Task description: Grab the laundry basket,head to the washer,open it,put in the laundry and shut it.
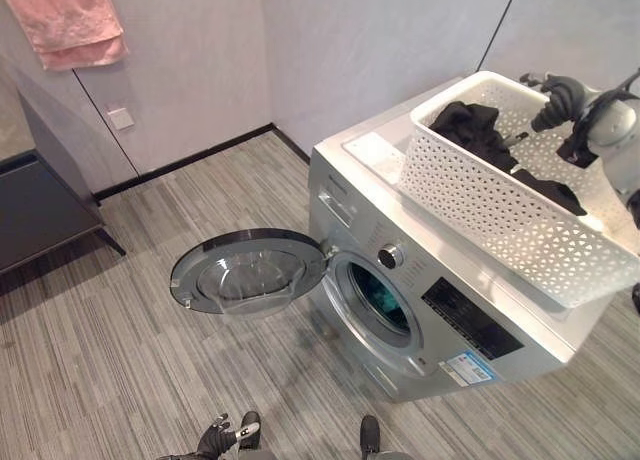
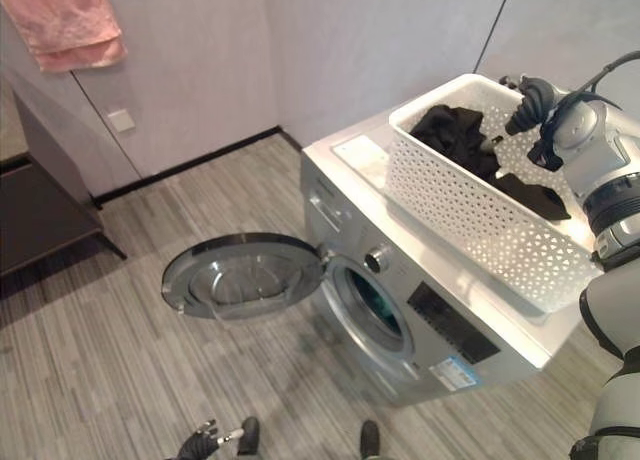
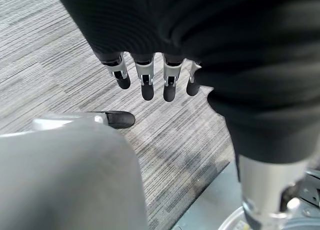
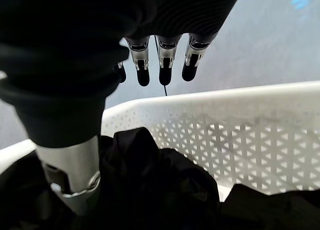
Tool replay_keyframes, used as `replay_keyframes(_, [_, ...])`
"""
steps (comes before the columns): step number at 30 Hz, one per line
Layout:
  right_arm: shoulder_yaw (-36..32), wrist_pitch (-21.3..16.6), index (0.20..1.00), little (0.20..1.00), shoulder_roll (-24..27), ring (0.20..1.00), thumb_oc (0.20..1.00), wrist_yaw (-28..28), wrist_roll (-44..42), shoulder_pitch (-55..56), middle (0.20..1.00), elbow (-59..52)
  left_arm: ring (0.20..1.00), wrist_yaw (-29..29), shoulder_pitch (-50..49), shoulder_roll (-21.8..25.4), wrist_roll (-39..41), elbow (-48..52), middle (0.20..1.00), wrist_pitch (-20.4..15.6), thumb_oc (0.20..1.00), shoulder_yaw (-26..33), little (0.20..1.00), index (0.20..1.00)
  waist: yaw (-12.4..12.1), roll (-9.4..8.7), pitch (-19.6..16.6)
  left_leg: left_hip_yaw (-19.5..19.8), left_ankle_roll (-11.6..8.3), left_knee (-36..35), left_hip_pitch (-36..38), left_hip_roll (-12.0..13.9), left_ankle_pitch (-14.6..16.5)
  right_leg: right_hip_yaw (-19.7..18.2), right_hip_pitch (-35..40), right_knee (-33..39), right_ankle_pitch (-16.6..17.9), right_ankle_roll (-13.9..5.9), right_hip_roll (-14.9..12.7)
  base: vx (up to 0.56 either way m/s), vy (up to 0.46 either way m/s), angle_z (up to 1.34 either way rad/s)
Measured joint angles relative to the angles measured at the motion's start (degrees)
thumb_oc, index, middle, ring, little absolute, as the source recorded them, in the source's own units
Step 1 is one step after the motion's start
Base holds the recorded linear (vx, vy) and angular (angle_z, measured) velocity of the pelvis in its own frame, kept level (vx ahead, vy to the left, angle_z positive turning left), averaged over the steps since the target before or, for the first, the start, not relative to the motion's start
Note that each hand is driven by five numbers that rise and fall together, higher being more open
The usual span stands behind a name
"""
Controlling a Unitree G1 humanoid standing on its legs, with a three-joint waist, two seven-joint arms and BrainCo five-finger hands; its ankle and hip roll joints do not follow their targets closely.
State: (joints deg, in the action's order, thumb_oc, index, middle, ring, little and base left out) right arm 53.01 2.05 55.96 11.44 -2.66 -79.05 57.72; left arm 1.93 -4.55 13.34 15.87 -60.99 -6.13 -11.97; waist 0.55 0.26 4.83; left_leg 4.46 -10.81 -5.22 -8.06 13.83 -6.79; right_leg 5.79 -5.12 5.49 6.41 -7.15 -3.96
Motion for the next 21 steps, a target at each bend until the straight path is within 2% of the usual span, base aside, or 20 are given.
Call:
replay_keyframes(6, [0.1, 0.1, 1.0, 1.0, -0.2, 1.0, 1.0, 0.2, 0.0, 0.0, 1.0, 3.8, 1.0, 0.0, 0.0, 0.0, 2.1, -1.5, 1.0, -0.4, 1.0, 0.5, 1.0, 1.0, -0.4, 0.39, 1.9, 1.3, -0.15, 0.0, -2.1, 0.2, -0.4, 1.1, -1.4, -0.3, 0.0, 0.14, 0.3, 0.02, -0.029, 0.09])
replay_keyframes(8, [0.0, 0.1, 1.0, 1.0, -0.4, 1.0, 1.0, 0.1, 0.0, 0.1, 1.0, 4.2, 1.0, 0.0, 0.1, 0.0, 2.2, -2.1, 1.0, -0.5, 1.0, 0.5, 1.0, 1.0, -1.2, 0.5, 2.8, 1.3, -0.6, 0.0, -2.2, 0.1, -0.8, 1.1, -1.5, -0.5, 0.1, 0.32, 0.4, 0.02, -0.043, 0.03])
replay_keyframes(16, [1.5, 0.2, 1.0, 1.0, -1.9, 1.0, 1.0, 0.3, 0.0, -0.3, 1.0, 6.8, 1.0, 0.1, 0.9, 0.1, 4.0, -2.8, 1.0, -1.3, 1.0, 0.4, 1.0, 1.0, -2.8, 0.33, 3.4, 2.0, -0.9, 0.1, -5.0, 0.3, -1.0, 1.7, -3.8, -0.5, 0.1, 0.43, 0.7, 0.0, -0.033, 0.03])
replay_keyframes(21, [3.0, 0.2, 1.0, 1.0, -1.8, 1.0, 1.0, 0.5, 0.0, -4.6, 1.0, 9.3, 1.0, 0.1, 1.7, 1.3, 4.4, -2.6, 1.0, -1.5, 1.0, 0.1, 1.0, 1.0, -3.0, 0.33, 4.6, 3.3, -1.81, 0.5, -8.3, 1.5, -1.7, 2.5, -6.3, -0.5, 0.1, 0.74, 2.0, 0.0, -0.065, 0.06])
